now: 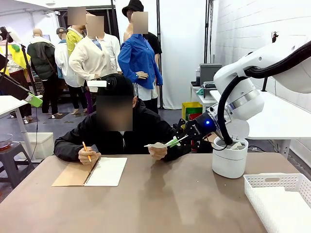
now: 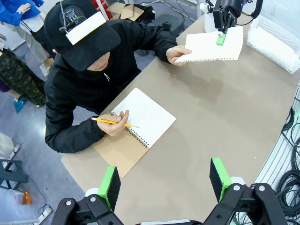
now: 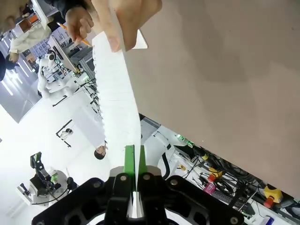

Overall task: Sort the paper based on its condition.
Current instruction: If a person hands you a paper, place it in the Organizing basket , and if it's crumpled, put it in the Trash can.

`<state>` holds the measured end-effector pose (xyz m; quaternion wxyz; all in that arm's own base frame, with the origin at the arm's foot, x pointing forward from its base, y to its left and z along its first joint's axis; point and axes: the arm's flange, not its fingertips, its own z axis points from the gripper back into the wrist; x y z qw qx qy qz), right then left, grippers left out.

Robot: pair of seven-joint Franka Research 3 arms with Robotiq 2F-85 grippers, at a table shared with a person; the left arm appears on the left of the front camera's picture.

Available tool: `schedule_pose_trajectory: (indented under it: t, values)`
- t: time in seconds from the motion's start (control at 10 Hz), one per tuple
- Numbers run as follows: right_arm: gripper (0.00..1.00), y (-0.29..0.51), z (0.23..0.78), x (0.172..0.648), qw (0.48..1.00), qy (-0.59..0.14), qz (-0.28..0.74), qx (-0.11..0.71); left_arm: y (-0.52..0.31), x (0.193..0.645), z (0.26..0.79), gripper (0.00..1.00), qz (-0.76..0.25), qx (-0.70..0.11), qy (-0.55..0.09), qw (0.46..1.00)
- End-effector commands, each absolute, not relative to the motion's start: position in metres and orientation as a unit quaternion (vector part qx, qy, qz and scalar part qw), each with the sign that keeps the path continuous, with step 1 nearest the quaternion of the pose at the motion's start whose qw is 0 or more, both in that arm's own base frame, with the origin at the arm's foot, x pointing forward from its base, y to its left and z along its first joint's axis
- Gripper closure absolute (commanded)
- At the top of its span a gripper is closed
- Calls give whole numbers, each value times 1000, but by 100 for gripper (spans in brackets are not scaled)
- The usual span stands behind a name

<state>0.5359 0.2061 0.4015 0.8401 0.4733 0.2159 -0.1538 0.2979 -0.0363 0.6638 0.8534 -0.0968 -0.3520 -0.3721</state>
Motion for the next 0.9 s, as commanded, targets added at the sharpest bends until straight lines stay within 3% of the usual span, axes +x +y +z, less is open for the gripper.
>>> schedule_pose_trajectory:
  t: [0.0,0.3,0.8]
  values:
    - [100,206,396,533,842,211,-139,478,-35,298,663,0,-370,-97,-354,853]
    - [100,207,421,529,843,189,-105,492,-35,298,663,0,-370,-97,-354,853]
    - [100,191,520,501,871,97,24,481,-35,298,663,0,-370,-97,-354,853]
